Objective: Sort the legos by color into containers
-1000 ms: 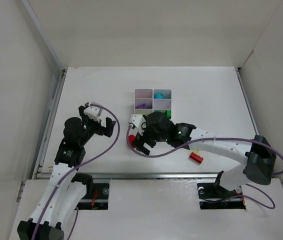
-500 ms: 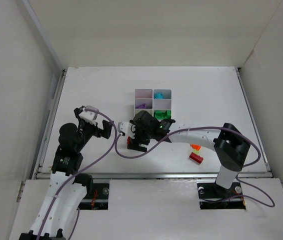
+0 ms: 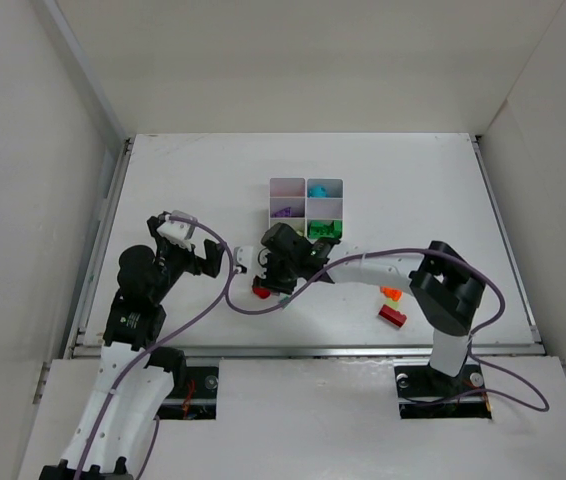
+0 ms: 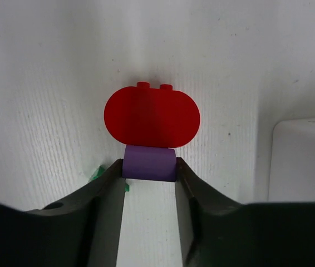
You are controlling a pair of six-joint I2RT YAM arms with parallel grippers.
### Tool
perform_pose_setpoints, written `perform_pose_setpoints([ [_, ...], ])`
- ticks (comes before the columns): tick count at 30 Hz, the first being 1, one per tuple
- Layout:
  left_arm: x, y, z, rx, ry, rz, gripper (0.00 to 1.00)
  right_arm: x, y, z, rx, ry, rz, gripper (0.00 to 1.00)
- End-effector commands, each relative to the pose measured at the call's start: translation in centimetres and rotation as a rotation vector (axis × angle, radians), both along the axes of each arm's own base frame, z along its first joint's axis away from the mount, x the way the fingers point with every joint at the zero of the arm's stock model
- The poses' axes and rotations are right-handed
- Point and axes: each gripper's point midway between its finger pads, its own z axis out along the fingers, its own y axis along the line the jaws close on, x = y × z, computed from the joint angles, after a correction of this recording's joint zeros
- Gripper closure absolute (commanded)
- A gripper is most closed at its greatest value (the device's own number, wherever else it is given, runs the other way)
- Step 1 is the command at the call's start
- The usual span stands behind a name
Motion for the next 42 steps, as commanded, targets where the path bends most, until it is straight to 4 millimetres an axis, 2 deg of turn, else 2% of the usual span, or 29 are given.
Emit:
perform_pose_setpoints([
  [1,0.0,-0.1,0.9,-0.019,-0.031,0.0,0.01,1.2,1.2,0.6,0.036,-0.008,-0.014,0.64],
  [4,0.2,-0.1,0.7,-0.018,-0.022,0.0,0.01,1.2,1.3,0.7,0.026,-0.002,-0.014,0.77],
  [5,0.1,-0.2,0.7,-0.019,-0.022,-0.009,0.01,1.2,1.3,0.7,0.026,-0.002,-0.014,0.88],
  [7,0.0,-0.6,0.1,0.008,-0.017,-0.043,0.01,1.1,1.4,1.8,0.054,0.002,-0.022,0.95],
  [8,0.0,-0.7,0.1,0.02,-0.024,-0.057,0.05,0.9,1.6,2.1,0.073,0.001,-0.015,0.99],
  [9,-0.2,-0.8,-0.2,0.034,-0.018,-0.07,0.07,1.0,1.8,3.6,0.108,-0.014,-0.022,1.0],
  [14,-0.9,-1.2,-0.2,0.182,-0.072,-0.172,0.14,2.4,0.7,7.3,0.23,0.03,-0.089,1.0],
  [15,-0.9,-1.2,-0.3,0.266,-0.114,-0.208,0.16,3.2,0.3,8.2,0.263,0.041,-0.103,1.0],
  [16,-1.0,-1.3,-0.1,0.314,-0.143,-0.237,0.16,3.6,0.2,9.8,0.293,0.04,-0.109,1.0],
  [17,-1.5,-1.8,-0.2,0.355,-0.162,-0.297,0.16,3.8,0.1,10.3,0.305,0.055,-0.116,1.0],
  [19,-1.6,-2.1,-0.5,0.436,-0.209,-0.357,0.07,4.1,0.2,12.2,0.348,0.073,-0.105,1.0],
  [20,-1.5,-2.2,-0.1,0.491,-0.256,-0.388,0.03,3.7,0.2,12.8,0.36,0.091,-0.102,1.0],
  [21,-1.3,-2.3,-0.6,0.52,-0.254,-0.412,0.0,3.4,0.4,12.9,0.368,0.112,-0.105,1.0],
  [22,-1.2,-2.4,-0.8,0.552,-0.271,-0.434,0.0,3.0,0.7,14.1,0.4,0.124,-0.088,1.0],
  [24,-1.0,-2.8,-1.3,0.678,-0.331,-0.534,0.0,2.5,1.1,14.8,0.427,0.169,-0.101,1.0],
  [25,-0.9,-2.9,-1.7,0.724,-0.351,-0.566,0.0,2.0,1.3,15.8,0.454,0.186,-0.086,1.0],
  [29,0.4,-3.1,-0.4,0.874,-0.476,-0.625,0.0,1.6,2.3,18.4,0.538,0.22,-0.073,1.0],
  [30,0.7,-3.1,0.4,0.914,-0.509,-0.634,0.0,1.3,2.5,18.6,0.55,0.241,-0.076,1.0],
  [32,0.6,-3.6,-0.8,0.981,-0.526,-0.714,0.0,1.2,2.7,19.6,0.582,0.248,-0.074,1.0],
  [36,0.2,-4.7,-0.8,1.017,-0.584,-0.799,0.08,1.0,3.6,21.4,0.649,0.269,-0.063,1.0],
  [37,0.1,-5.0,-0.3,1.015,-0.603,-0.808,0.14,1.1,3.7,20.9,0.643,0.292,-0.078,1.0],
  [38,-0.1,-5.3,-0.2,1.001,-0.614,-0.832,0.16,1.0,3.8,21.4,0.652,0.291,-0.067,1.0],
  [39,-0.4,-5.8,-0.6,0.992,-0.613,-0.863,0.18,1.0,3.9,20.9,0.646,0.31,-0.079,1.0],
  [40,-0.4,-5.7,-0.4,1.006,-0.625,-0.869,0.18,1.2,4.1,21.7,0.664,0.304,-0.077,1.0],
  [42,-0.9,-5.8,-1.7,0.998,-0.583,-0.928,0.22,1.0,4.4,21.5,0.667,0.33,-0.079,1.0],
])
